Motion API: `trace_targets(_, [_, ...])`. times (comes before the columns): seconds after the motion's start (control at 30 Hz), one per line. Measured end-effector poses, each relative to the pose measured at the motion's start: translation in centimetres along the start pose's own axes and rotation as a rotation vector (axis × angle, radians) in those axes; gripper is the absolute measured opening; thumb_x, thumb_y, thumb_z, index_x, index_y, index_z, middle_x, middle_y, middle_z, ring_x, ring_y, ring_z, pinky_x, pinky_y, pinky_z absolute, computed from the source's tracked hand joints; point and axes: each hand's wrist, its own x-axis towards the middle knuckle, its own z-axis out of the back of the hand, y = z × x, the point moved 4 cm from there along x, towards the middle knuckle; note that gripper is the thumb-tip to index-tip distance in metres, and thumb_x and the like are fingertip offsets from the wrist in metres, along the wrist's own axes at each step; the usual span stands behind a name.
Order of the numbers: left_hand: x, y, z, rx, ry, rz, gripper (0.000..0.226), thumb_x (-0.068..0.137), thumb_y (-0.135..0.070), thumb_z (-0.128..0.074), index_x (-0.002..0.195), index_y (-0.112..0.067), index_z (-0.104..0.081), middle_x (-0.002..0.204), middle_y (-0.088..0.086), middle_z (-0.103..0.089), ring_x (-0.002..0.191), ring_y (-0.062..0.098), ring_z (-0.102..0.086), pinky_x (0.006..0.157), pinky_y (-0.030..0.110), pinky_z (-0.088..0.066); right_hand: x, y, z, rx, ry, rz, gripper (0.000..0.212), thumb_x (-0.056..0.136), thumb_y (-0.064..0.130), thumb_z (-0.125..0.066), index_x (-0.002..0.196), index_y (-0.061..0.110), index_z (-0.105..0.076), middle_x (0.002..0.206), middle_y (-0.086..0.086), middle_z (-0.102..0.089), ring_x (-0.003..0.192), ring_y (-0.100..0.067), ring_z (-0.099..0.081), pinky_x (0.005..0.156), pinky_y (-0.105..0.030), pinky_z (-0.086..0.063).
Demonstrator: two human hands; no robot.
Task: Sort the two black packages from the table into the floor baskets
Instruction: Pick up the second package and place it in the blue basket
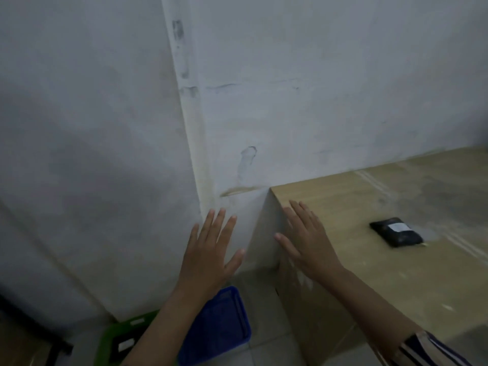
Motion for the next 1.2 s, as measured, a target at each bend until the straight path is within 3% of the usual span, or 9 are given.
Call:
trace_targets(0.07, [1.6, -1.9, -0.8, -0.029, 0.011, -0.039, 0.066, 0.09, -0.059, -0.008, 0.137, -0.017, -0.029, 0.142, 0.013, -0.043, 0.133, 0.021, -0.019, 0.099, 0.054, -0.025, -0.2, -2.4, 1.1, -0.042, -0.019, -0.021, 0.074, 0.086, 0.063, -0.011, 0.129, 0.011, -0.039, 0.137, -0.022, -0.046, 0.129, -0.04, -0.039, 0.103, -0.055, -0.031])
trace_targets(0.17, [4.0, -4.7, -2.5, -0.052, 0.049, -0.099, 0.068, 0.09, -0.06, -0.007, 0.137, -0.017, -0.03, 0.144, 0.012, -0.041, 0.138, 0.026, -0.02, 0.101, 0.053, -0.026, -1.0, -5.7, 2.5, -0.021, -0.063, -0.09, 0.081, 0.08, 0.07, -0.015, 0.135, 0.014, -0.032, 0.148, -0.014, -0.031, 0.137, -0.02, -0.016, 0.111, -0.04, -0.014])
trace_targets(0.27, [5.8, -7.6, -4.3, -0.168, 0.045, -0.103, 0.076, 0.083, -0.069, -0.006, 0.143, -0.023, -0.015, 0.153, 0.004, -0.016, 0.138, 0.021, 0.0, 0.11, 0.043, -0.007, -1.4, -9.0, 3.9, -0.013, -0.073, -0.13, 0.073, 0.077, 0.059, -0.023, 0.137, 0.018, -0.027, 0.152, -0.01, -0.025, 0.135, -0.012, -0.006, 0.112, -0.038, -0.011])
trace_targets(0.37, [7.2, -10.4, -6.0, -0.224, 0.057, -0.112, 0.08, 0.081, -0.071, -0.004, 0.143, -0.022, -0.015, 0.153, 0.006, -0.017, 0.138, 0.021, 0.001, 0.109, 0.041, -0.004, -1.4, -12.7, 5.1, -0.007, -0.075, -0.182, 0.071, 0.078, 0.056, -0.028, 0.135, 0.015, -0.032, 0.148, -0.014, -0.032, 0.138, -0.022, -0.019, 0.108, -0.037, -0.016])
trace_targets(0.6, [11.3, -18.2, -12.5, -0.268, 0.072, 0.018, 0.069, 0.086, -0.061, -0.023, 0.137, -0.017, -0.032, 0.145, 0.013, -0.04, 0.134, 0.032, -0.035, 0.104, 0.051, -0.032, -0.8, -25.2, 6.1, 0.051, -0.029, -0.272, 0.052, 0.087, 0.029, -0.055, 0.133, 0.013, -0.037, 0.146, -0.015, -0.035, 0.134, -0.033, -0.031, 0.108, -0.048, -0.029])
trace_targets(0.73, [14.1, -24.0, -18.0, -0.315, 0.191, 0.165, 0.076, 0.077, -0.063, -0.014, 0.142, -0.024, -0.018, 0.154, 0.003, -0.021, 0.14, 0.021, -0.019, 0.112, 0.041, -0.021, -0.1, -33.5, 6.4, 0.069, 0.038, -0.273, 0.052, 0.084, 0.025, -0.06, 0.13, 0.01, -0.041, 0.141, -0.019, -0.042, 0.129, -0.036, -0.039, 0.105, -0.05, -0.034])
trace_targets(0.87, [16.0, -29.3, -23.2, -0.309, 0.285, 0.241, 0.079, 0.074, -0.062, -0.011, 0.143, -0.024, -0.018, 0.153, 0.003, -0.023, 0.14, 0.02, -0.021, 0.112, 0.039, -0.022, -0.7, -40.1, 6.0, 0.079, 0.121, -0.283, 0.049, 0.086, 0.03, -0.054, 0.13, 0.01, -0.042, 0.138, -0.019, -0.045, 0.128, -0.035, -0.041, 0.104, -0.048, -0.035])
trace_targets(1.03, [17.9, -33.4, -27.3, -0.358, 0.307, 0.318, 0.07, 0.078, -0.052, -0.027, 0.136, -0.015, -0.037, 0.139, 0.013, -0.048, 0.126, 0.029, -0.046, 0.102, 0.044, -0.039, -0.7, -45.5, 4.6, 0.097, 0.253, -0.305, 0.051, 0.086, 0.035, -0.041, 0.13, 0.009, -0.041, 0.136, -0.018, -0.047, 0.124, -0.034, -0.044, 0.101, -0.046, -0.039])
trace_targets(1.2, [19.8, -35.5, -31.4, -0.48, 0.487, 0.544, 0.053, 0.092, -0.03, -0.044, 0.14, -0.013, -0.028, 0.14, 0.01, -0.043, 0.125, 0.028, -0.039, 0.1, 0.039, -0.037, -0.6, -48.4, 2.8, 0.213, 0.353, -0.4, 0.041, 0.092, 0.025, -0.045, 0.13, 0.011, -0.039, 0.126, -0.018, -0.049, 0.114, -0.031, -0.046, 0.091, -0.039, -0.043])
